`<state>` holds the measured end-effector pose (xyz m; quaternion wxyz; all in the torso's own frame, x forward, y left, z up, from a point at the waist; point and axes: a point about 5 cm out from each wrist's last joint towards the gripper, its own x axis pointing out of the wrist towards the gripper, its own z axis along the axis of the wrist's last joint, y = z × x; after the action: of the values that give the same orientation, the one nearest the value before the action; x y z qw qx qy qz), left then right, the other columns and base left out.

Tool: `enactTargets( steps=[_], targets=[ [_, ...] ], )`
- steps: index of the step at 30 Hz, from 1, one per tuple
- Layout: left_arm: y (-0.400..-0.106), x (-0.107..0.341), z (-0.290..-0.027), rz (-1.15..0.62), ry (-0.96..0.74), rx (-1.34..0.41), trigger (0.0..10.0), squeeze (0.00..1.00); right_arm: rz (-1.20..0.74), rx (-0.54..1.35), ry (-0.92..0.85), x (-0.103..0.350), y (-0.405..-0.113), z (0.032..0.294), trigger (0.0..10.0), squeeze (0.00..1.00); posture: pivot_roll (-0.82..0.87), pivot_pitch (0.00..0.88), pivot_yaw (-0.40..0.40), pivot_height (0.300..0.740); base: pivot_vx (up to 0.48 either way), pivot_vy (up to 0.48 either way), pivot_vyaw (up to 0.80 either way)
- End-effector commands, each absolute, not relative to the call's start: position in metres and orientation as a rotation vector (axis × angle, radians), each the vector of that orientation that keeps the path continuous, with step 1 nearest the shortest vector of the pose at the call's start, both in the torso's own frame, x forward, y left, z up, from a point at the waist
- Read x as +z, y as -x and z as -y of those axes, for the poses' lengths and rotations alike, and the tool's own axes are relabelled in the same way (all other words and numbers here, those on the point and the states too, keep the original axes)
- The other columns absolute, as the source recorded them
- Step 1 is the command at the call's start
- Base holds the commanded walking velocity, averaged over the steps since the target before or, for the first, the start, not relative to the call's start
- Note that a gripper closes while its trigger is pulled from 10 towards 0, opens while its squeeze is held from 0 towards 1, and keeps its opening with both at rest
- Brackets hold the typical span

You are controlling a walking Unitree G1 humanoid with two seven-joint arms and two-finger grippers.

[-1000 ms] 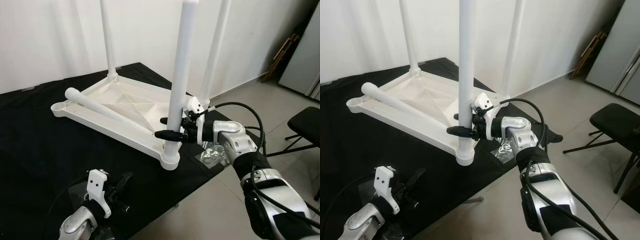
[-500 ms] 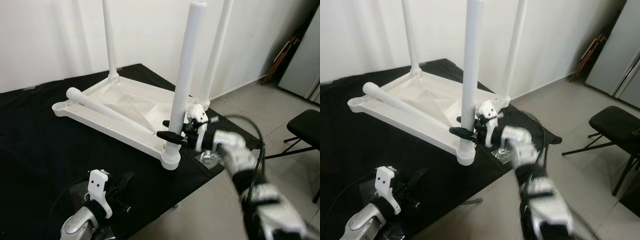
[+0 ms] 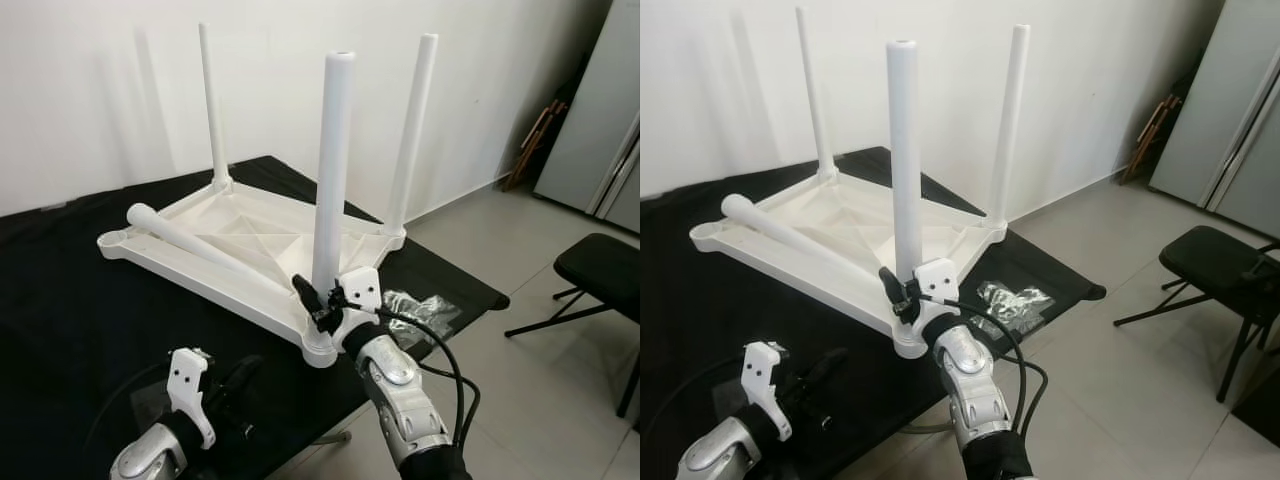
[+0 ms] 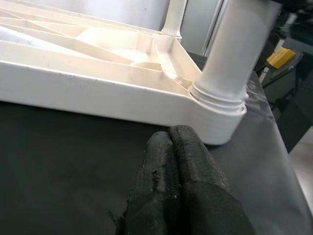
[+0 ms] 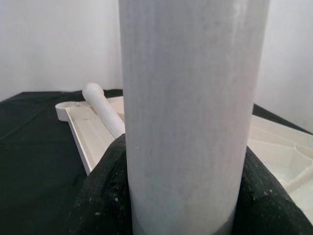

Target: Building children table

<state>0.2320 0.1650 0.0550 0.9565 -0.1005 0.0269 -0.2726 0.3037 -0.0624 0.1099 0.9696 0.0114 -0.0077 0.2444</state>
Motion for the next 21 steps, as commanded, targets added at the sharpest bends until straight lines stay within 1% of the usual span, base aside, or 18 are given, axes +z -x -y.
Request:
enactTargets(
  steps=[1,2,3,4,5,6,7,8,9,10,11,12,13,14,15,16,17,21],
  targets=[
    [-0.232,0.053,-0.166,-0.055,0.211,-0.538,10.0,0.0,-0.282,0.43,0.011,0.057,-0.288,0.074,10.0,0.0,0.0,0.0,-0.021,0.74,0.0,0.0,0.0],
    [-0.232,0.053,-0.165,-0.055,0.211,-0.538,10.0,0.0,-0.285,0.42,0.015,0.058,-0.286,0.074,10.0,0.0,0.0,0.0,-0.021,0.74,0.0,0.0,0.0],
    [-0.232,0.053,-0.165,-0.056,0.213,-0.54,10.0,0.0,-0.269,0.467,-0.001,0.064,-0.288,0.073,10.0,0.86,0.0,0.0,-0.021,0.74,0.0,0.0,0.0],
    [-0.232,0.053,-0.165,-0.056,0.213,-0.54,10.0,0.0,-0.269,0.467,-0.001,0.064,-0.288,0.073,10.0,0.86,0.0,0.0,-0.021,0.74,0.0,0.0,0.0],
    [-0.233,0.053,-0.164,-0.058,0.219,-0.543,10.0,0.0,-0.221,0.564,-0.029,0.078,-0.292,0.071,10.0,1.0,-0.01,0.0,-0.018,0.74,0.0,0.0,0.0],
    [-0.233,0.054,-0.164,-0.059,0.222,-0.545,10.0,0.0,-0.198,0.605,-0.037,0.085,-0.294,0.07,10.0,1.0,-0.01,0.0,-0.018,0.74,0.0,0.0,0.0],
    [-0.233,0.054,-0.164,-0.059,0.222,-0.545,10.0,0.0,-0.198,0.605,-0.037,0.085,-0.294,0.07,10.0,1.0,-0.01,0.0,-0.018,0.74,0.0,0.0,0.0],
    [-0.234,0.054,-0.164,-0.059,0.224,-0.545,10.0,0.0,-0.151,0.697,-0.054,0.099,-0.3,0.071,10.0,1.0,-0.01,0.0,-0.015,0.74,0.0,0.0,0.0],
    [-0.234,0.054,-0.164,-0.059,0.224,-0.545,10.0,0.0,-0.151,0.697,-0.054,0.099,-0.3,0.071,10.0,1.0,-0.01,0.0,-0.015,0.74,0.0,0.0,0.0],
    [-0.235,0.054,-0.163,-0.059,0.225,-0.546,10.0,0.0,-0.118,0.763,-0.063,0.109,-0.304,0.072,10.0,1.0,-0.01,0.0,-0.014,0.74,0.0,0.0,0.0],
    [-0.236,0.054,-0.163,-0.058,0.227,-0.547,10.0,0.0,-0.066,0.899,-0.02,0.124,-0.311,0.077,10.0,1.0,-0.01,0.0,-0.013,0.74,0.0,0.0,0.0],
    [-0.237,0.054,-0.163,-0.058,0.228,-0.548,10.0,0.0,-0.035,0.99,0.017,0.135,-0.315,0.081,10.0,1.0,-0.01,0.0,-0.013,0.74,0.0,0.0,0.0],
    [-0.238,0.054,-0.163,-0.057,0.229,-0.548,10.0,0.0,-0.023,1.081,0.078,0.146,-0.324,0.088,10.0,0.15,0.0,0.0,-0.014,0.74,0.0,0.0,0.0],
    [-0.238,0.054,-0.163,-0.057,0.229,-0.548,10.0,0.0,-0.023,1.081,0.078,0.146,-0.324,0.088,10.0,0.15,0.0,0.0,-0.014,0.74,0.0,0.0,0.0],
    [-0.238,0.055,-0.163,-0.056,0.229,-0.547,10.0,0.0,-0.02,1.142,0.126,0.154,-0.331,0.095,10.0,0.0,0.0,0.0,-0.016,0.74,0.0,0.0,0.0],
    [-0.239,0.055,-0.164,-0.053,0.227,-0.545,10.0,0.0,-0.043,1.216,0.18,0.165,-0.342,0.102,10.0,0.0,0.01,0.0,-0.016,0.74,0.0,0.0,0.0],
    [-0.24,0.055,-0.164,-0.052,0.225,-0.544,10.0,0.0,-0.052,1.235,0.192,0.167,-0.344,0.103,10.0,0.0,0.01,0.0,-0.016,0.74,0.0,0.0,0.0],
    [-0.241,0.056,-0.166,-0.049,0.222,-0.538,10.0,0.0,-0.081,1.312,0.194,0.18,-0.353,0.104,10.0,0.0,0.03,0.0,-0.016,0.74,0.0,0.0,0.0]
  ],
)
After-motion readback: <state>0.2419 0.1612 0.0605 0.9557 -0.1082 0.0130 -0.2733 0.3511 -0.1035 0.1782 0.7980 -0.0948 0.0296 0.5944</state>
